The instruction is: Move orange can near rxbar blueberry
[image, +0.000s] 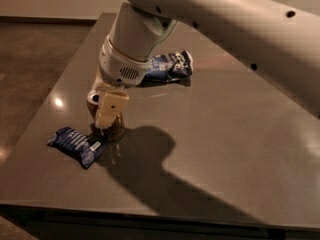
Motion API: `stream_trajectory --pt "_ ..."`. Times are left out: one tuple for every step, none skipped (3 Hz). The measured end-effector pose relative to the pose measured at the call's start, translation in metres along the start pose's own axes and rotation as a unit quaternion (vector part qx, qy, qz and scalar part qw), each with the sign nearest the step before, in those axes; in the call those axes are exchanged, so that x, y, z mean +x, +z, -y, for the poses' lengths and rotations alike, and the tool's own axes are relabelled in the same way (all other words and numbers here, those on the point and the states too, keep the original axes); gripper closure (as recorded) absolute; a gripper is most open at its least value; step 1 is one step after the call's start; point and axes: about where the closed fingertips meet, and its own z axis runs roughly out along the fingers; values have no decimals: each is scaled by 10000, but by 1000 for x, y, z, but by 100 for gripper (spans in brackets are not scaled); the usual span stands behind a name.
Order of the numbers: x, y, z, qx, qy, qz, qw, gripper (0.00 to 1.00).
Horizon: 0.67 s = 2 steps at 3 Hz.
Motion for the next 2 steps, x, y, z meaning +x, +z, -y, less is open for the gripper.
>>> stream_trajectory --pt "-1 0 0 1 -9 -2 10000 0" --pt "-1 0 0 1 -9 -2 10000 0"
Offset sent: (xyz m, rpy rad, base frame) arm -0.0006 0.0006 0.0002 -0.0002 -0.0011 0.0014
